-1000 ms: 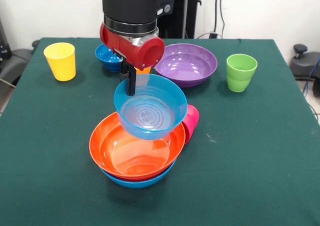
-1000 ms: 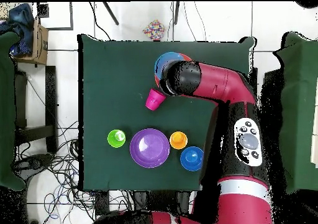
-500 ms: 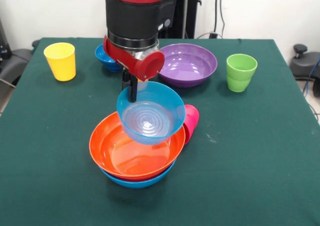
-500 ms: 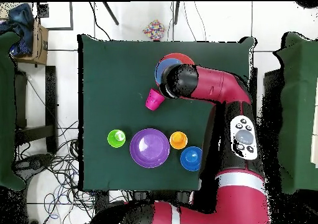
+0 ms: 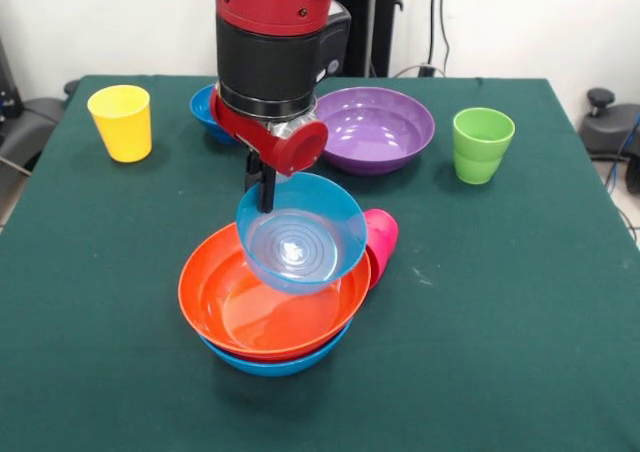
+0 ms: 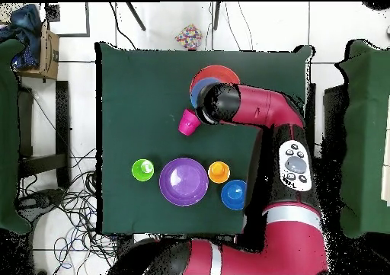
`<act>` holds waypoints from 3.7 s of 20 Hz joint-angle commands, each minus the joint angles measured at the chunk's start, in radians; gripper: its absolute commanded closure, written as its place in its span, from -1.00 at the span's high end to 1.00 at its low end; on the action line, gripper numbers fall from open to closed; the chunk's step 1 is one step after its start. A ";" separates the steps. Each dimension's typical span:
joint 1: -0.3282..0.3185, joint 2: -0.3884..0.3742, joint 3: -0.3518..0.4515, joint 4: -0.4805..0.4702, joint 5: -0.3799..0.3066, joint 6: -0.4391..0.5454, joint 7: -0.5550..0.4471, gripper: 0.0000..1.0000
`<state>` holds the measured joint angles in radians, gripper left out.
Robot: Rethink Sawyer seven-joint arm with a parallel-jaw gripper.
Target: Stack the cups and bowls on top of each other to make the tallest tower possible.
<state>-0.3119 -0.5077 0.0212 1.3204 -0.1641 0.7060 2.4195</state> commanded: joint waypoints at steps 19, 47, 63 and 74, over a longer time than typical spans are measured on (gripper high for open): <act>0.022 0.066 0.043 -0.093 -0.020 0.058 -0.025 -1.00; 0.024 0.069 0.039 -0.071 -0.061 0.030 -0.091 1.00; 0.036 0.059 0.033 -0.077 -0.069 0.042 -0.086 1.00; 0.065 0.039 0.028 -0.166 -0.060 0.234 -0.111 1.00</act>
<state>-0.2814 -0.4962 -0.0020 1.2173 -0.1792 0.7909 2.4195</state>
